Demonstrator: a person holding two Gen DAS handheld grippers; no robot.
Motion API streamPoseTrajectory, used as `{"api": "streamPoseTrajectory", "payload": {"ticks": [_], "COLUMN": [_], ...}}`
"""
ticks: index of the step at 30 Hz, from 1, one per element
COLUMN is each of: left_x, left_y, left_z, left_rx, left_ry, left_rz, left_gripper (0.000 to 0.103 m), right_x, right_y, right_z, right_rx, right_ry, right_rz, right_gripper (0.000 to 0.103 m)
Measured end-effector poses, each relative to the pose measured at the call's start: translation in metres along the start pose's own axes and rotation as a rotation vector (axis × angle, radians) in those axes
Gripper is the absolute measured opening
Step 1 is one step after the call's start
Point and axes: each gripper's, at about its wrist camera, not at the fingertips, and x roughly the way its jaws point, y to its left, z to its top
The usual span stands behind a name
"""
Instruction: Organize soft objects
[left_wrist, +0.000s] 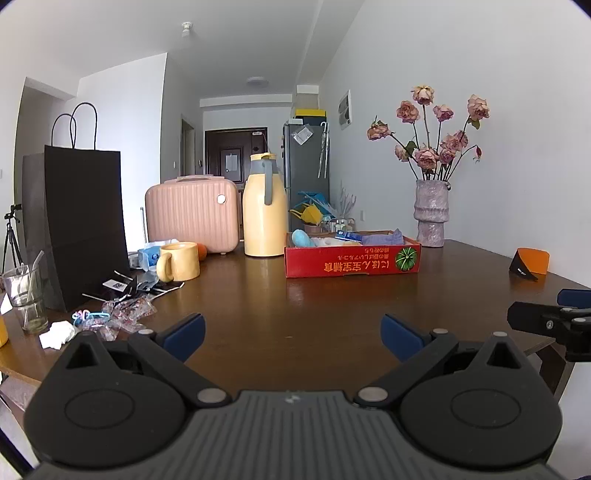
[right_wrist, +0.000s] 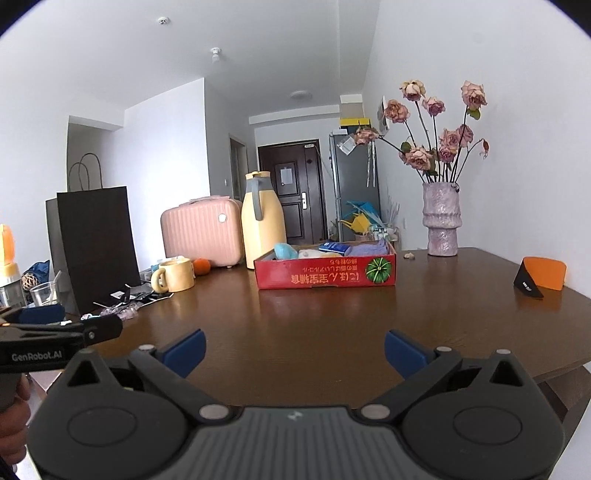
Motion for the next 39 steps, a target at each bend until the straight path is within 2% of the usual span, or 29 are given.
{"api": "streamPoseTrajectory", "payload": {"ticks": [39], "left_x": [0.0030], "left_y": [0.0026], "left_z": [-0.0042], "left_rx": [0.011], "left_ry": [0.004], "left_rz": [-0.011], "left_gripper": [0.103], "right_x": [0.0042], "right_y": [0.0027], "right_z": [-0.0029], "right_rx": [-0.001], "right_ry": [-0.004], "right_rz": [0.014], "right_gripper": [0.103]}}
